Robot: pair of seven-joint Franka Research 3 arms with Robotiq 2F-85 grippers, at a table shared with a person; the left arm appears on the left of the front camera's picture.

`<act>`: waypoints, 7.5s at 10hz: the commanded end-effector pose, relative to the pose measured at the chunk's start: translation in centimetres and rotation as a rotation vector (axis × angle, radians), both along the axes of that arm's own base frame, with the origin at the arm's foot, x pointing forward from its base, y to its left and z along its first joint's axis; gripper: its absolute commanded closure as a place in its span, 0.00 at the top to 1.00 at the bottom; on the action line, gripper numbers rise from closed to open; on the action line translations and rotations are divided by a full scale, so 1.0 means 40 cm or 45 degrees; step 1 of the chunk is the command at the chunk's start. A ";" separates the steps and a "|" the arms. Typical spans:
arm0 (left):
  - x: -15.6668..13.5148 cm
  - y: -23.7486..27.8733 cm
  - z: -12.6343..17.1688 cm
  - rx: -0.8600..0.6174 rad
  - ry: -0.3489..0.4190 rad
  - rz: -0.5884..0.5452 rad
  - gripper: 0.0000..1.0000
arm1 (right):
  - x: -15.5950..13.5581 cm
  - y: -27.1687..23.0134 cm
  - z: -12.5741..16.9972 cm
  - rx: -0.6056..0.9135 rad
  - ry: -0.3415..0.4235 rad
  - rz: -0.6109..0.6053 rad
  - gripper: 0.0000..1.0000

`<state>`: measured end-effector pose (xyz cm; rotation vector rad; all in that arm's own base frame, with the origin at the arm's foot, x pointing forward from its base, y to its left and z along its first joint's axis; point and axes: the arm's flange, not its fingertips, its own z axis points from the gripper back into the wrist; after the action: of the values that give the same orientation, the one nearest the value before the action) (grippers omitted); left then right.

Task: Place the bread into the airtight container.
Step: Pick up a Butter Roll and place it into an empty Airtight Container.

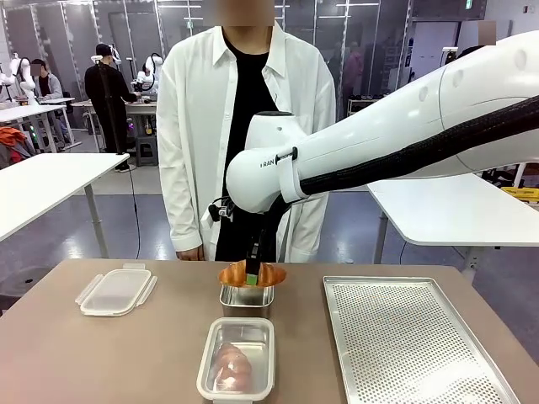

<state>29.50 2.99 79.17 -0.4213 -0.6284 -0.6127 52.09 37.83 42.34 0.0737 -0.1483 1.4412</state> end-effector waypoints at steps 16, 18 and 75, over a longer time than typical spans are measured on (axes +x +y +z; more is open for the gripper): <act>-0.003 0.000 0.003 -0.016 -0.005 -0.027 1.00 | 0.162 0.043 -0.083 0.179 0.141 -1.653 0.42; -0.003 0.000 0.003 -0.016 -0.005 -0.027 1.00 | 0.170 0.045 -0.115 0.141 0.141 -1.685 0.42; -0.003 0.000 0.003 -0.016 -0.005 -0.027 1.00 | -0.650 -0.862 0.876 0.582 -0.149 -1.278 1.00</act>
<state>29.49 3.03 79.18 -0.4211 -0.6289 -0.6117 26.21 3.58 77.39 0.2323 -0.5258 0.3715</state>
